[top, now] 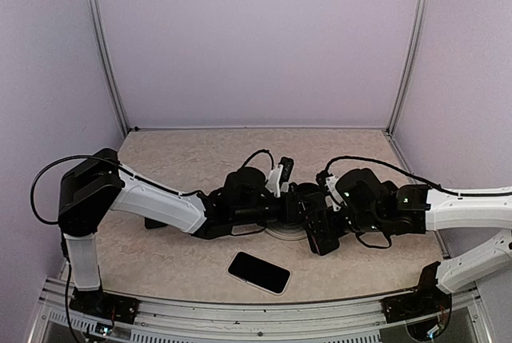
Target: Put the phone into the phone case
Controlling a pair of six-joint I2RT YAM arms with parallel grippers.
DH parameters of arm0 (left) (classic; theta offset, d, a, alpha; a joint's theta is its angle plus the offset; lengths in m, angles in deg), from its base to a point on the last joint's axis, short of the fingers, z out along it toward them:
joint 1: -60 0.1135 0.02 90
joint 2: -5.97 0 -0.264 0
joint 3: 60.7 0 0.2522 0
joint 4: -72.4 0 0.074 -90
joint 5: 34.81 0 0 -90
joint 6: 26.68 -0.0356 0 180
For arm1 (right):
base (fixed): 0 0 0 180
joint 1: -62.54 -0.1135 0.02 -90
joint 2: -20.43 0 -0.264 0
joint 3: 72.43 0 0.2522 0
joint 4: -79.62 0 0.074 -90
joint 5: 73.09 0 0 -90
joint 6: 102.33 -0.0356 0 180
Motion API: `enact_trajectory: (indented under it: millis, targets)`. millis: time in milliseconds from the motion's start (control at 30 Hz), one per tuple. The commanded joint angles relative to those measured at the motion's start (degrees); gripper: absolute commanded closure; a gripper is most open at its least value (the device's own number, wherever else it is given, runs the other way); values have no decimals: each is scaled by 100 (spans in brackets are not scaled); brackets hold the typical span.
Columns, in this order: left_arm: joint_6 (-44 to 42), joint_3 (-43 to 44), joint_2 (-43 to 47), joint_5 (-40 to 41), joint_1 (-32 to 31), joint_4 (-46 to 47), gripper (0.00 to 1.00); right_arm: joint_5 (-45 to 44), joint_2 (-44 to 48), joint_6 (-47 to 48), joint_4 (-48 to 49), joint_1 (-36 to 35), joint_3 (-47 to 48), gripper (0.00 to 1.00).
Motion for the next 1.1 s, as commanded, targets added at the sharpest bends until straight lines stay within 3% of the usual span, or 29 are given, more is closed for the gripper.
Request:
enact_trajectory:
  millis: [0,100,267,467,567,700,833,1067]
  targets:
    - [49,-11,-161,-316,117,239,76,113,-185,261,319,-115,439,66]
    - [103,-218,-59,-405,165,434,100,134,-106,323,356,-126,431,66]
    - [-170,-447,236,-396,177,436,100,112,133,505,437,-126,412,61]
    - [-744,-725,845,-342,180,277,100,551,449,1044,597,-106,469,2]
    - [-1135,-921,1416,-45,183,64,100,1104,755,1489,837,74,307,1]
    - [-1670,-1160,2211,209,174,-211,100,2589,1006,1862,1353,577,18,1]
    - [-2142,-1424,2901,-328,174,-198,100,4194,896,2113,1851,1247,-240,1]
    - [-2490,-1460,3585,-844,168,-536,100,5148,769,2427,3065,1226,-351,1]
